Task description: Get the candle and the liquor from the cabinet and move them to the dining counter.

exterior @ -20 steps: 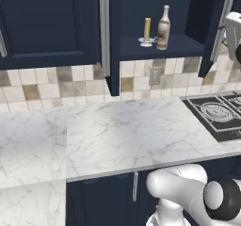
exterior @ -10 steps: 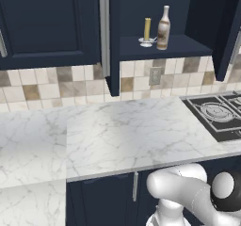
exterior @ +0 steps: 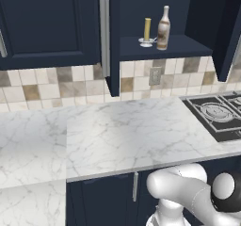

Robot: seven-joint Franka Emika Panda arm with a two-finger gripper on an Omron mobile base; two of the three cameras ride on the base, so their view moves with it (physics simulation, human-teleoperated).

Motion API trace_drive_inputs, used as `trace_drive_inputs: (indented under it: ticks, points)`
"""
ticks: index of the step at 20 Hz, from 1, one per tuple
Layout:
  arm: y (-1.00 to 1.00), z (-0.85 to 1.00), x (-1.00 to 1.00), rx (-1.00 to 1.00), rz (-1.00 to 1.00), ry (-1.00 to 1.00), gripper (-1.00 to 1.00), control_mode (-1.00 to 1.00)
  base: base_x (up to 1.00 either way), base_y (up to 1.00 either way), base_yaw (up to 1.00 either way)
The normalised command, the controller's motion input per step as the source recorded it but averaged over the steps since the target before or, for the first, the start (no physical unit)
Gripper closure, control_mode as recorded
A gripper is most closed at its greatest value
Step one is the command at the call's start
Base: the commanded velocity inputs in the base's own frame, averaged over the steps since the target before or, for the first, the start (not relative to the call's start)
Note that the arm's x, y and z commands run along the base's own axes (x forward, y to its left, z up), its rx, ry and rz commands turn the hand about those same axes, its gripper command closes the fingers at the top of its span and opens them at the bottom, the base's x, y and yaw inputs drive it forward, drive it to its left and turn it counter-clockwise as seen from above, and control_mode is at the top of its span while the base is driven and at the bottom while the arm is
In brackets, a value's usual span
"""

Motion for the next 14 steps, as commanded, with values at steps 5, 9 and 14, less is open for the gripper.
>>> trace_drive_inputs:
  ticks: [5, 9, 14]
  points:
    - [0.11, -0.12, -0.61, 0.08, 0.00, 0.13, -1.00, -1.00, 0.00, 0.00, 0.00]
    - [0.18, -0.03, -0.58, 0.07, -0.01, 0.17, -1.00, -1.00, 0.00, 0.00, 0.00]
    - [0.21, 0.00, -0.64, 0.13, -0.09, 0.22, -1.00, -1.00, 0.00, 0.00, 0.00]
